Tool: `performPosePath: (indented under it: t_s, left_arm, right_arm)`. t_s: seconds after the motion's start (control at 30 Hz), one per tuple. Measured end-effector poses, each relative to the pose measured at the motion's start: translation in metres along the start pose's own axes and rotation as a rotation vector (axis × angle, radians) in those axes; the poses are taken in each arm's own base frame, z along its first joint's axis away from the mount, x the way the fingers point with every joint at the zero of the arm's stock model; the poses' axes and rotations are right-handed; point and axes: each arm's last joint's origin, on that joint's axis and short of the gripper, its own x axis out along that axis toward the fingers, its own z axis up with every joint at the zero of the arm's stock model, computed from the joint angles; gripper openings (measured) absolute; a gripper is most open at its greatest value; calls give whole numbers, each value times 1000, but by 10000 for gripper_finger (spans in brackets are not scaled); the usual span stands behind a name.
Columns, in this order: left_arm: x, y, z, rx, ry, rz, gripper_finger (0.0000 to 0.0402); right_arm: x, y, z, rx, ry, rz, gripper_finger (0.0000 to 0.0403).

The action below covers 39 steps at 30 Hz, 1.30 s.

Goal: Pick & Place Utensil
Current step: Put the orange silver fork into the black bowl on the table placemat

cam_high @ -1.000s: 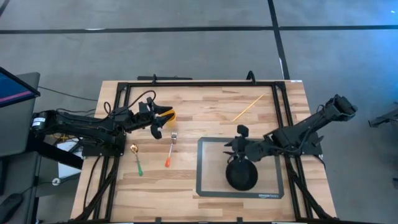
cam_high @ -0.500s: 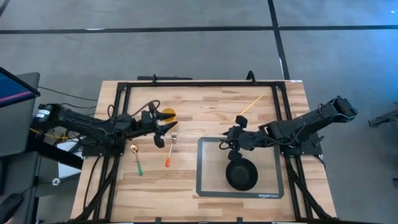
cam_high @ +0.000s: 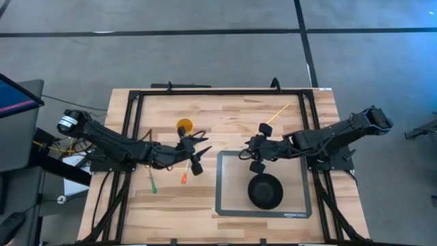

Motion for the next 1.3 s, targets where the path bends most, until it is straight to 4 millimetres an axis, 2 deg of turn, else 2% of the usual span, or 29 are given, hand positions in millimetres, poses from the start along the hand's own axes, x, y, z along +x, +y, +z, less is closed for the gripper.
performPosePath:
  t_s: [0.17, 0.4, 0.9, 1.3]
  left_arm:
    - [2, -13, -5, -81, 25, -18, 152]
    - [-3, -16, -22, -168, 148, -23, 152]
    - [-15, -13, -80, -365, 374, -89, 152]
    - [-29, 0, -129, -476, 503, -19, 152]
  right_arm:
    - [2, -5, 1, 4, 4, -15, 119]
    - [3, -7, 1, 9, 8, -24, 119]
    - [3, -7, 1, 9, 8, -24, 119]
    - [3, -7, 1, 9, 8, -24, 119]
